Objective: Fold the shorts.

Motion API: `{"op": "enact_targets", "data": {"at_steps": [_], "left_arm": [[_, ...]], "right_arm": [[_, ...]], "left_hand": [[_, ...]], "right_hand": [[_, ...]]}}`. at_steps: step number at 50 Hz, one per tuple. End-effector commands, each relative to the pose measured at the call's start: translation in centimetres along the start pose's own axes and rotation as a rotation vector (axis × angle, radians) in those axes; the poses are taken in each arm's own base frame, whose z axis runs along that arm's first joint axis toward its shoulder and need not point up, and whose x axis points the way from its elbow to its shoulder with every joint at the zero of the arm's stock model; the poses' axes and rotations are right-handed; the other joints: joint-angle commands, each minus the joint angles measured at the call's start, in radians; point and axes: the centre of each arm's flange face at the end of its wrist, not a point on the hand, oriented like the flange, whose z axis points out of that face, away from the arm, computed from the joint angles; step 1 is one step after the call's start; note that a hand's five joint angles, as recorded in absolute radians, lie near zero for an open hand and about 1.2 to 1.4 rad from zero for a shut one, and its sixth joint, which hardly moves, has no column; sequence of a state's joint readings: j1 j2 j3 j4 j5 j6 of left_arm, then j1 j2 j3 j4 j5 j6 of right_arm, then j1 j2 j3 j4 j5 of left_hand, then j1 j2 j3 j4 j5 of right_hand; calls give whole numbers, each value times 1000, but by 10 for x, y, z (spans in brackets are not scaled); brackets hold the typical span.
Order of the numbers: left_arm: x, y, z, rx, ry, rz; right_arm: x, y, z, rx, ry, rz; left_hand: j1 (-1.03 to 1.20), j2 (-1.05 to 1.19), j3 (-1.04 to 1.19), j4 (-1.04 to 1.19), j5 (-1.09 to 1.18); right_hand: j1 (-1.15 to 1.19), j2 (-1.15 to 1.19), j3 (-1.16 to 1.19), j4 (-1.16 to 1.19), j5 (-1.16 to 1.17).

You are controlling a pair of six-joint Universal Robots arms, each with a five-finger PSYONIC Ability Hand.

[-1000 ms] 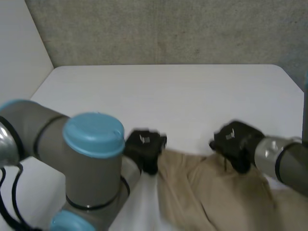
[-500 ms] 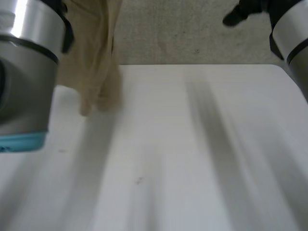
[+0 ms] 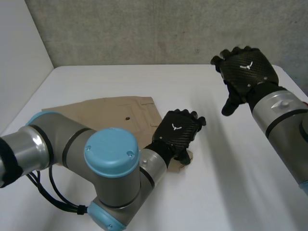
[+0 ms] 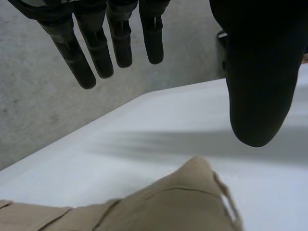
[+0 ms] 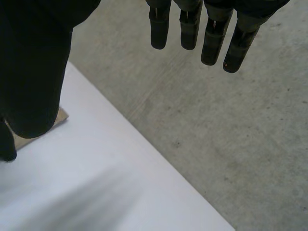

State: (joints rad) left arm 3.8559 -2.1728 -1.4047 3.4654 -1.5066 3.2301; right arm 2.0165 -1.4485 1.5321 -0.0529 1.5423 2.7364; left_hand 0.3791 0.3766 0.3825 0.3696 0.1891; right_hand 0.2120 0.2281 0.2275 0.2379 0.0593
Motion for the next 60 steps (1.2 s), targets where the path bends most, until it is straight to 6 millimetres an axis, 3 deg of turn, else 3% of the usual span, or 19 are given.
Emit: {"op": "enact_targets", "data": {"at_steps": [1, 4, 8, 15, 21, 27, 38, 42, 43, 48, 52, 53, 54, 60], "left_arm": [[-32, -58, -17, 95, -96, 0], [-57, -72, -28, 103, -181, -1], [-75, -80, -42, 88, -240, -6], [-125, -63, -74, -27, -399, -35], [-157, -42, -94, -114, -513, -66], [-177, -18, -104, -195, -581, -102], [-197, 38, -103, -399, -608, -89], [-198, 50, -100, -433, -600, -89], [-198, 52, -99, -437, -599, -89], [-203, 61, -92, -431, -602, -85], [-205, 63, -89, -417, -605, -79], [-205, 63, -89, -414, -606, -78], [-205, 63, -88, -410, -607, -76], [-207, 60, -87, -394, -610, -70]], "right_arm": [[-6, 11, -3, -37, -29, -58], [-12, 14, -5, -45, -62, -82], [-22, 23, -8, -76, -133, -97], [-38, 39, -9, -136, -233, -68], [-77, 54, -14, -180, -352, -55], [-97, 84, -7, -246, -399, -64], [-113, 104, 13, -192, -385, -68], [-114, 105, 17, -167, -370, -69], [-115, 105, 21, -140, -359, -66], [-117, 109, 23, -143, -357, -66], [-118, 110, 22, -150, -362, -66], [-118, 111, 22, -152, -363, -65], [-117, 111, 20, -161, -364, -57], [-116, 107, 16, -178, -373, -48]], "left_hand": [[-33, -31, -37, -24, -18], [-39, -37, -43, -30, -24], [-42, -40, -46, -33, -27], [-39, -37, -43, -30, -24], [-25, -22, -28, -15, -9], [-33, -31, -37, -24, -18], [-39, -37, -43, -30, -24], [-39, -37, -43, -30, -24], [-42, -40, -46, -33, -27], [-39, -37, -43, -30, -24], [-34, -31, -37, -24, -18], [-31, -28, -34, -21, -15], [-28, -25, -31, -18, -12], [49, 51, 45, 58, 64]], "right_hand": [[-24, -40, -40, -50, -46], [11, -5, -5, -15, -11], [49, 33, 33, 23, 27], [90, 74, 75, 64, 68], [117, 100, 101, 91, 95], [184, 168, 168, 158, 162], [445, 429, 430, 419, 423], [592, 576, 577, 566, 570], [894, 878, 879, 869, 873], [1073, 1057, 1058, 1047, 1051], [906, 890, 891, 881, 885], [726, 710, 711, 700, 704], [239, 223, 224, 213, 217], [266, 250, 251, 240, 245]]}}
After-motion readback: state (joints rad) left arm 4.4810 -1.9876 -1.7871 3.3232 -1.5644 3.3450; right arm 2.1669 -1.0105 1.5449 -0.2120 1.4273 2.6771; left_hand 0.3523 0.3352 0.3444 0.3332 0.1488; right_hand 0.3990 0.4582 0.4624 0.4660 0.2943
